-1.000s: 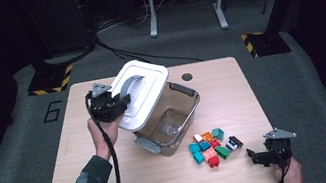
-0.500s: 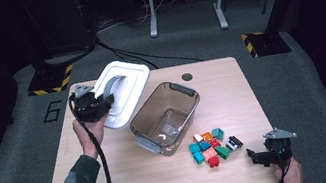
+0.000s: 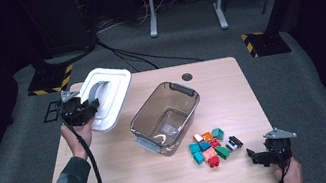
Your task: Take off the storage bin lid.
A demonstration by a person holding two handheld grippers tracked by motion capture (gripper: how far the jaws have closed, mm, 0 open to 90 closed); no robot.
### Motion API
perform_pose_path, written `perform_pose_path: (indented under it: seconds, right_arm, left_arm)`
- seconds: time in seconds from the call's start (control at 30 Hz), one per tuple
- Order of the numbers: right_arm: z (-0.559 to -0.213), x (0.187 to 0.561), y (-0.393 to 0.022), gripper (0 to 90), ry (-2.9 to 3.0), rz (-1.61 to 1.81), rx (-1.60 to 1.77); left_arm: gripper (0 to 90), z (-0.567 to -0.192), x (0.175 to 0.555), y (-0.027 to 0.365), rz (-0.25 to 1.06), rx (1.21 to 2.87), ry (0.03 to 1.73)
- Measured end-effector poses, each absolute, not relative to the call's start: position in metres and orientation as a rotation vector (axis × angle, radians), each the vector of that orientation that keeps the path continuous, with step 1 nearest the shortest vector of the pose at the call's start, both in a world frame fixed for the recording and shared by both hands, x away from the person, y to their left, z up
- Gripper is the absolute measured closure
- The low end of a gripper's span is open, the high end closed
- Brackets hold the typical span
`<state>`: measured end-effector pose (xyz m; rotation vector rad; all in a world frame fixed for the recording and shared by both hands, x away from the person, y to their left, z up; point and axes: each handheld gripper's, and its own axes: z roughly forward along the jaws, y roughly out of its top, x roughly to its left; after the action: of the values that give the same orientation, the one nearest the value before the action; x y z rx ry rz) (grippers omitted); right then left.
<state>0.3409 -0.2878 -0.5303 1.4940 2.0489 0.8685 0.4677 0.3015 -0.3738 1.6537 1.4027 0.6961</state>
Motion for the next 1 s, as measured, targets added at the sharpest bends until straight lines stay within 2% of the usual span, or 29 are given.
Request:
perform_pose_path:
  seconds: [0.57, 1.0]
  right_arm:
    - [-0.53, 0.341, -0.288, 0.0, 2.048, 0.868, 1.495]
    - [-0.53, 0.341, -0.288, 0.0, 2.046, 0.867, 1.497]
  left_arm:
    - [67.4, -0.44, 0.473, 0.332, 0.666, 1.647, 1.582]
    - [67.3, -0.492, 0.476, 0.341, 0.628, 1.707, 1.708]
